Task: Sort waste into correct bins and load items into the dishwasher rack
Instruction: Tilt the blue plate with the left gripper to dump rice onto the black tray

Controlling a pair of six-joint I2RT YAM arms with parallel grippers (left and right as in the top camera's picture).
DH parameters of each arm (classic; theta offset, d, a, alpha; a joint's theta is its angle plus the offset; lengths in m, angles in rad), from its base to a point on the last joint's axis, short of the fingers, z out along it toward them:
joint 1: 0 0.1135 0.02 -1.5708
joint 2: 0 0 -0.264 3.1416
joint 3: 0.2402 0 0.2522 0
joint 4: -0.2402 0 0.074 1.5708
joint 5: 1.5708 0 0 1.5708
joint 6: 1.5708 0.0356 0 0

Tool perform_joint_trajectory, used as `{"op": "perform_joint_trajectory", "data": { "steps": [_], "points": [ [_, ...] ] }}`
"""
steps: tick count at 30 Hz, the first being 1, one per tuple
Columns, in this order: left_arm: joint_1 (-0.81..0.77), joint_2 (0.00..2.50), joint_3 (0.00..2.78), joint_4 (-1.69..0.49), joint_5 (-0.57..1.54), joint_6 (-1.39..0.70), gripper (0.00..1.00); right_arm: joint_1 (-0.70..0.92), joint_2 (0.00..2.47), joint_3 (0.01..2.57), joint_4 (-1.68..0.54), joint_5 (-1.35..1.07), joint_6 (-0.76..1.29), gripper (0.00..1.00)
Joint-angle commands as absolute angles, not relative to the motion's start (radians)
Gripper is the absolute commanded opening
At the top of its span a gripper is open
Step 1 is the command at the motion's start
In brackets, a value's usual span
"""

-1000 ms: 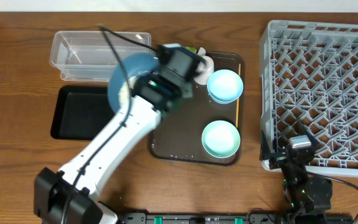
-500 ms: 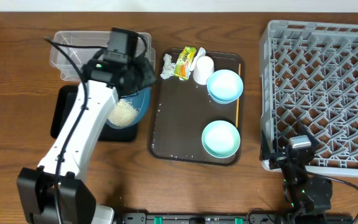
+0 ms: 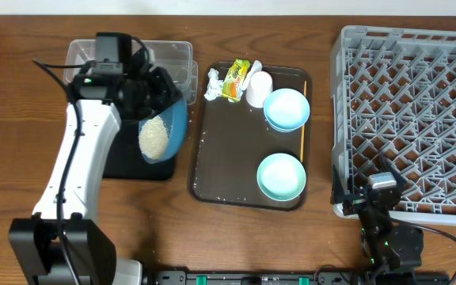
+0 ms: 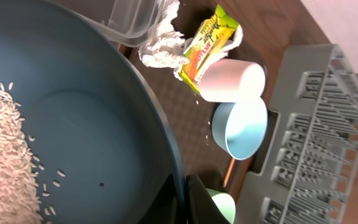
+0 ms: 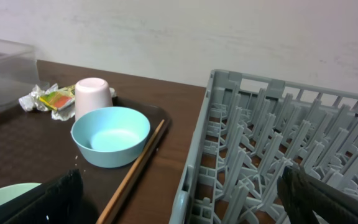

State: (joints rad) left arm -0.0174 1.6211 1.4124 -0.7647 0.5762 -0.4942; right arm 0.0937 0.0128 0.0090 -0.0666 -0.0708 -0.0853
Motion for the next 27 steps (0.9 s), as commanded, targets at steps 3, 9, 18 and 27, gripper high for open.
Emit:
{"op": "perform_joint_trajectory", "data": {
  "steps": [3, 9, 18, 27],
  "points": [
    [0.055, 1.597, 1.411, -0.806, 0.725, -0.414, 0.06, 0.087, 0.011, 0.006, -0.068, -0.067, -0.095, 0.99],
    [0.133, 1.597, 1.403, -0.811, 0.947, -0.342, 0.06, 0.087, 0.011, 0.006, -0.068, -0.068, -0.095, 0.99],
    [0.275, 1.597, 1.318, -0.806, 1.146, -0.279, 0.06, 0.087, 0.011, 0.006, -0.068, -0.068, -0.095, 0.99],
    [0.44, 1.597, 1.246, -0.803, 1.365, -0.147, 0.06, 0.087, 0.011, 0.006, -0.068, -0.067, -0.095, 0.99]
  ]
}}
